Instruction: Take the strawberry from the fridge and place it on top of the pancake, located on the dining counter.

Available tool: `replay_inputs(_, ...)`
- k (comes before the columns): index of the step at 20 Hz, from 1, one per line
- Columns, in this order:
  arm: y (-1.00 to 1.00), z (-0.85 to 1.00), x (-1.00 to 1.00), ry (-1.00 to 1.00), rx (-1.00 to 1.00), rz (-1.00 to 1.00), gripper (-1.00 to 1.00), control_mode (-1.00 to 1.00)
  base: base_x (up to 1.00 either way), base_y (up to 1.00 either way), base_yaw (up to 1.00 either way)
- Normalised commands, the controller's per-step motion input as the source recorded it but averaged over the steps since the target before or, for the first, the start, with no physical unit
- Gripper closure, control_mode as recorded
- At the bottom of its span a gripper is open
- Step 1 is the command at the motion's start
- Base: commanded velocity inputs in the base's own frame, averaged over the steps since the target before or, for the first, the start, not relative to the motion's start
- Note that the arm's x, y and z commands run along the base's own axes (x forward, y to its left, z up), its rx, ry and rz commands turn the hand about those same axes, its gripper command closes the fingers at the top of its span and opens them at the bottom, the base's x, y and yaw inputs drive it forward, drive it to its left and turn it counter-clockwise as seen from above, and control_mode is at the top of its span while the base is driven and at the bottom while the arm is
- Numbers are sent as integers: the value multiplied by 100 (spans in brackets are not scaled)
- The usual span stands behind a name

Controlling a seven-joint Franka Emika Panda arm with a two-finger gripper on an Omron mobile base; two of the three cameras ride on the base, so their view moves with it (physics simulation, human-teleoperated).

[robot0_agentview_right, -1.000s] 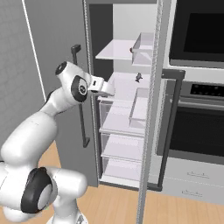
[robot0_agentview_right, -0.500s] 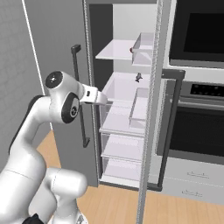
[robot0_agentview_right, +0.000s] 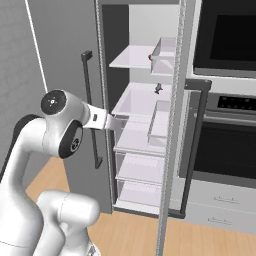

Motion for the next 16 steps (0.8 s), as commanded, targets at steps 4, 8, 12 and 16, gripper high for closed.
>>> replay_inputs(4,1,55,-69,-6,0,2,-100,-100,0,0,0)
replay_inputs(8,5,34,-78,-6,0,2,-100,-100,0,0,0)
replay_inputs(12,1,19,-37,-2,0,0,-100,100,-25,0,0)
replay_inputs(16,0,0,0,0,0,0,-100,100,53,0,-7)
